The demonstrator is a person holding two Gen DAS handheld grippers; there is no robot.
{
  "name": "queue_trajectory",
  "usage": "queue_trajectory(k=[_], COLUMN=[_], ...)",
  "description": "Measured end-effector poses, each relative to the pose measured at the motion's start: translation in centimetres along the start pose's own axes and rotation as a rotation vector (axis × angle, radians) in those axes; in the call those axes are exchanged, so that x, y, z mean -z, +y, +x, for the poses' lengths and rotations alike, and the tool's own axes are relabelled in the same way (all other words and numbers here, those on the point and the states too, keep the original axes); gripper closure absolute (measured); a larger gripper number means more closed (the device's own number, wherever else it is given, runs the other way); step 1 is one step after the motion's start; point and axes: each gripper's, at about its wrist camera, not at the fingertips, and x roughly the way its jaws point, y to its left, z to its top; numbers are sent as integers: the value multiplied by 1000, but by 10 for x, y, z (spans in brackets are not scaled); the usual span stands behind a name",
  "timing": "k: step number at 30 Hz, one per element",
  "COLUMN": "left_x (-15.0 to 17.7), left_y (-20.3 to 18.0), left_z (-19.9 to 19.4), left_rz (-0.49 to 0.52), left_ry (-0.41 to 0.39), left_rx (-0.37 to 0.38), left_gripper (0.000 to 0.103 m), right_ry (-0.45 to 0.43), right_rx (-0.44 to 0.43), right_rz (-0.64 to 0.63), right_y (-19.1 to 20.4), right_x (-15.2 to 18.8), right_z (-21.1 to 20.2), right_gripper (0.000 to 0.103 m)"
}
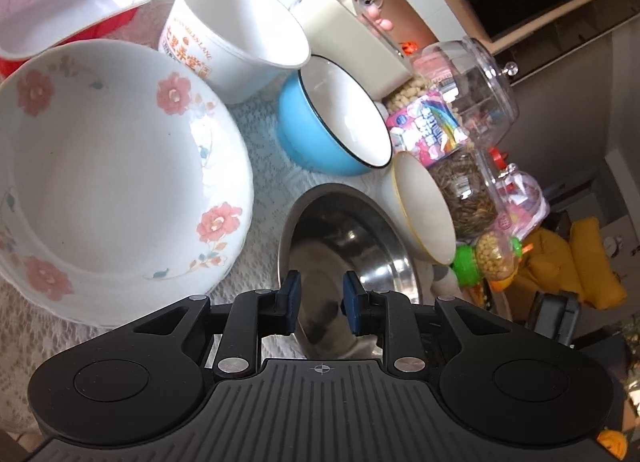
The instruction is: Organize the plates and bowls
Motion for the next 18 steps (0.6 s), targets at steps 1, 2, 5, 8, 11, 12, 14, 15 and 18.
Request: queue_trajectory(k=[1,2,5,8,11,12,14,15,18], left_x=[1,1,3,3,-1,-2,-4,-4,-2], left_y=[-3,-6,-18,-24,-21,-18,-13,-13,-15], left_z=[2,3,-5,-20,-21,-18,-7,-1,17], left_rz=[14,31,89,129,114,94,62,58,65], left_ry=[-5,-14,-42,-52,-23,-9,18,29,65], left_rx=[-20,-44,-99,-139,-186,-182,-179,-180,-183], left_gripper=[83,84,82,82,82,82,82,82,80], right_ry=[-1,-2,-5,-5,-5,-6,-7,-7,-6], right_rx=[-2,-3,-11,-22,-29,-30,-31,-30,-29], right_rz=[1,2,4,13,20,23,25,25,23], right_y=[0,0,-2,-5,-7,-8,-8,-8,-7], right_x=[0,0,1,2,2,2,1,1,0], right_z=[0,0,0,-1,-2,-1,-1,-1,0], right_gripper=[64,64,64,64,64,64,64,64,64])
